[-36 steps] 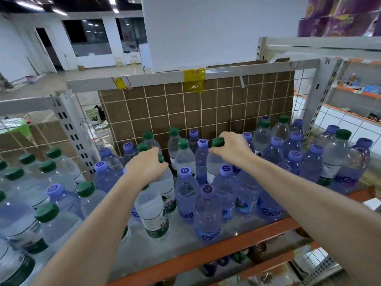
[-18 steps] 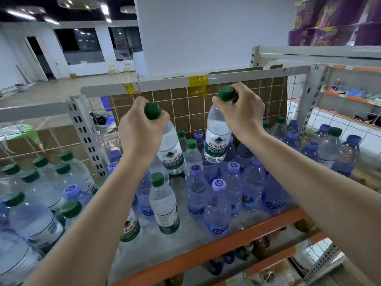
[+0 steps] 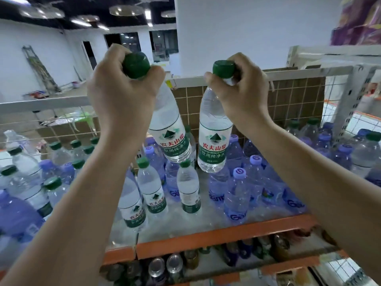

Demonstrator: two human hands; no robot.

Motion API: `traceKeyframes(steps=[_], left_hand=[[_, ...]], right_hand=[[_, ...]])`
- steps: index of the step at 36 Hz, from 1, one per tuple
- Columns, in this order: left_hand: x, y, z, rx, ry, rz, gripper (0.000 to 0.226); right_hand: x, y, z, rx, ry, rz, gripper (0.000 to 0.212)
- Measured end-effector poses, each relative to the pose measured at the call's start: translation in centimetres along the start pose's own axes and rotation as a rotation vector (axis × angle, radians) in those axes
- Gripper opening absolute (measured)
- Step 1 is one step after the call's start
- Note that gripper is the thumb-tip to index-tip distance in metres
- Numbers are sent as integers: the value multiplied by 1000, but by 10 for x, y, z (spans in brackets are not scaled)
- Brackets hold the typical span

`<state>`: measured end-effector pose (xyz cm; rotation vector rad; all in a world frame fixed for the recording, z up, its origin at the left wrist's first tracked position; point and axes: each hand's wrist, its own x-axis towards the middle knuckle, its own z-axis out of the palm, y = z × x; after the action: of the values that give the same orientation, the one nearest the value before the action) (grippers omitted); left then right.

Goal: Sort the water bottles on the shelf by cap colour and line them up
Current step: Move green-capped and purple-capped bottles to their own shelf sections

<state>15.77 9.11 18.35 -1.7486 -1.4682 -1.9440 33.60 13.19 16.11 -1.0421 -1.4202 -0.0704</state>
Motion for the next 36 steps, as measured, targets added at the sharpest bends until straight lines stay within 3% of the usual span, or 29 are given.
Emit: traceKeyframes(steps=[20,29,36], left_hand=[[-60,-67,-131,286,-97,-227,26],[-63,-146,-193,330,-284,-311,23],[-55,-215,-229,360,-451,-325,20]], right_hand=[[-111,-73,82,157,-423,-21,26],[-154,-109,147,123,-516,42,28],[-184,-126,196,-86,-560,144,27]])
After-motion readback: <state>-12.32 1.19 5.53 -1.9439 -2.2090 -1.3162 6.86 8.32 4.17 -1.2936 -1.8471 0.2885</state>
